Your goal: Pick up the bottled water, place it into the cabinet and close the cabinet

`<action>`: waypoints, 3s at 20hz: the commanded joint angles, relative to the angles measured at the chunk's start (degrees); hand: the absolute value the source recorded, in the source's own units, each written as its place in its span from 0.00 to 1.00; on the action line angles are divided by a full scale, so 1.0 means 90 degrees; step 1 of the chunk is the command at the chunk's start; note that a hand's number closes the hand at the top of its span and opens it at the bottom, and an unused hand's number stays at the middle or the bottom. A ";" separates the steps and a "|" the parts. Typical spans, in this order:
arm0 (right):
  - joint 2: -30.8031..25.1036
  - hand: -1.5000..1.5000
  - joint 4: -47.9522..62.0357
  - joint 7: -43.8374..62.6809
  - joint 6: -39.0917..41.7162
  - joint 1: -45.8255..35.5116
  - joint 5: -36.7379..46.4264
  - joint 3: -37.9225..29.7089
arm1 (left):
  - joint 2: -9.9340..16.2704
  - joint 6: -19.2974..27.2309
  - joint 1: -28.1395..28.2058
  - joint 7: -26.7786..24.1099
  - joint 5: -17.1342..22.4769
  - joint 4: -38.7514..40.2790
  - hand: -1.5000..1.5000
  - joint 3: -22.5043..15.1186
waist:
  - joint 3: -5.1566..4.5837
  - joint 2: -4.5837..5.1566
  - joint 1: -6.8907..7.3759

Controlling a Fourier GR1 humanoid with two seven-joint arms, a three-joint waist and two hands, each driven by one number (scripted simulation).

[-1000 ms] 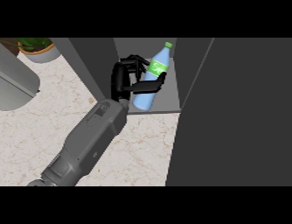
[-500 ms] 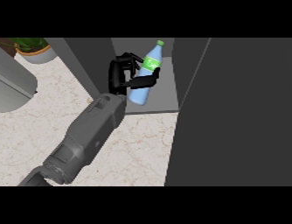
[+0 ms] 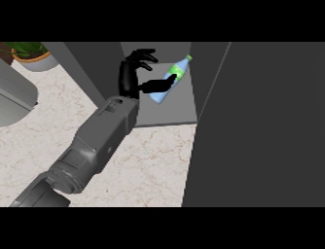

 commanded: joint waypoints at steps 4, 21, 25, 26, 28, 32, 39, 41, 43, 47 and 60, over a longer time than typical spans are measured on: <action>0.0055 0.00 -0.0419 0.0419 0.0017 -0.0154 -0.0072 0.0049 | -0.0012 -0.0126 -0.0145 -0.0236 0.0063 0.0320 0.00 0.0212 | -0.0010 0.0030 -0.0024; 0.0089 0.00 -0.0404 0.0323 0.0100 -0.0142 -0.0262 -0.0168 | -0.0014 -0.1563 -0.0249 -0.0661 0.0033 0.0358 0.00 0.0477 | -0.0010 0.0026 0.0021; -0.0010 0.00 -0.0442 0.0114 0.0200 0.0084 -0.0349 -0.0340 | -0.0015 -0.2497 -0.0403 -0.0637 0.0142 -0.0011 0.00 0.0494 | -0.0002 -0.0017 0.0014; 0.0027 0.00 -0.0512 0.0317 0.0093 0.0132 -0.0049 -0.0083 | -0.0015 -0.2628 -0.0527 -0.0614 0.0174 -0.0038 0.00 0.0595 | -0.0007 -0.0039 0.0084; -0.0004 0.00 -0.0515 0.0157 0.0137 0.0242 -0.0035 -0.0087 | -0.0015 -0.2858 -0.0280 -0.0600 0.0307 -0.0272 0.00 0.0554 | -0.0001 -0.0075 0.0107; 0.0074 0.00 -0.0323 -0.0005 0.0055 0.0378 0.0185 0.0048 | -0.0015 -0.2780 0.0086 -0.0365 0.0605 -0.0976 0.00 0.0263 | 0.0002 -0.0128 0.0205; -0.0020 0.00 -0.0431 0.0194 0.0055 0.0280 0.0214 -0.0105 | -0.0015 -0.2508 0.0802 0.0374 0.0925 -0.2611 0.00 -0.0243 | 0.0003 -0.0169 0.0408; -0.0189 0.00 -0.0555 -0.0235 0.0174 0.0804 0.0104 -0.0055 | 0.0097 -0.2692 0.1643 0.0262 0.0692 -0.3112 1.00 -0.0539 | 0.0007 -0.0203 0.0483; -0.0108 0.00 -0.0399 -0.0303 0.0128 0.0651 0.0099 -0.0137 | -0.0014 -0.2208 0.2055 0.0465 0.0785 -0.3868 1.00 -0.0793 | 0.0006 -0.0194 0.0486; -0.0593 0.00 -0.0618 0.0097 0.0380 0.0377 0.0249 -0.0307 | 0.0443 -0.2435 0.3104 0.0670 0.0675 -0.4945 1.00 -0.1032 | 0.0002 -0.0214 0.0594; -0.0185 1.00 -0.0432 0.1940 0.0488 -0.0665 0.0481 0.1821 | 0.1692 -0.2041 0.5931 0.1119 0.0357 -0.8430 1.00 -0.1509 | -0.0007 -0.0164 0.0536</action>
